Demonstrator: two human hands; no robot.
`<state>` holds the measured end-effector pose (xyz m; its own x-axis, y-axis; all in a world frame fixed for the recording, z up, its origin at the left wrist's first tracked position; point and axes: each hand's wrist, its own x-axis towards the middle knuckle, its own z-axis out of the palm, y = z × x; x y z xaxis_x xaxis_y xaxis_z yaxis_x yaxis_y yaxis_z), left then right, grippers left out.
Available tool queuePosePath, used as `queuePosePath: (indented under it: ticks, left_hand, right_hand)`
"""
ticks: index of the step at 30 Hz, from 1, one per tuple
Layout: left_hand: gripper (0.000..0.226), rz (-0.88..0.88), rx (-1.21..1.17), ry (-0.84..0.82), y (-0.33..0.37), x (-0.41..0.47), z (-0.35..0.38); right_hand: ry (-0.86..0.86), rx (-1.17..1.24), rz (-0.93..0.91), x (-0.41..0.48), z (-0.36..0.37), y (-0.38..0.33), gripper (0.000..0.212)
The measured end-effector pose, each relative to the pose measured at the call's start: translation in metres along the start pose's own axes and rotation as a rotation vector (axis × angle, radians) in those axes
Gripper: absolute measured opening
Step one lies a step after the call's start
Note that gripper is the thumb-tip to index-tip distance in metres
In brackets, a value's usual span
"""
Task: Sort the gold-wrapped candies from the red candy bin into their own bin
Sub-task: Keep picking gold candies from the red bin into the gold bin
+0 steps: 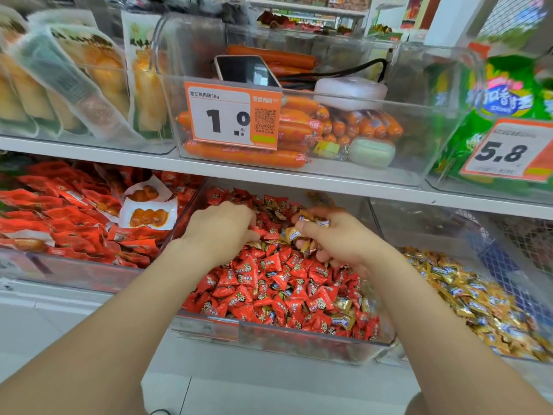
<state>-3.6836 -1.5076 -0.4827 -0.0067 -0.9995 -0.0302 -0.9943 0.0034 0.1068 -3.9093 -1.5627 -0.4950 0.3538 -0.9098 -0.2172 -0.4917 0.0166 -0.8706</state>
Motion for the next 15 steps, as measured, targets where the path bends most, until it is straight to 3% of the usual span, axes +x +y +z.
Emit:
queuePosePath:
  ticks: [4,9,10,13,15]
  left_hand:
    - [0.034,-0.052,-0.096,0.172,0.004,-0.020,-0.001]
    - [0.058,-0.042,-0.125,0.135,0.015,-0.036,0.004]
    - [0.056,-0.029,-0.167,0.157,0.018,-0.039,0.007]
    - [0.022,0.013,-0.437,0.250,0.035,-0.049,0.015]
    - [0.033,0.052,-0.606,0.193,0.052,-0.056,0.020]
  right_hand:
    - [0.006,0.221,0.027,-0.018,-0.004,0.000,0.042]
    - [-0.029,0.447,0.045,-0.041,-0.009,0.003,0.030]
    - [-0.023,0.478,0.045,-0.048,-0.011,0.003,0.030]
    - [-0.013,0.528,0.018,-0.071,-0.029,0.004,0.024]
    - [-0.003,0.526,-0.001,-0.088,-0.053,0.010,0.022]
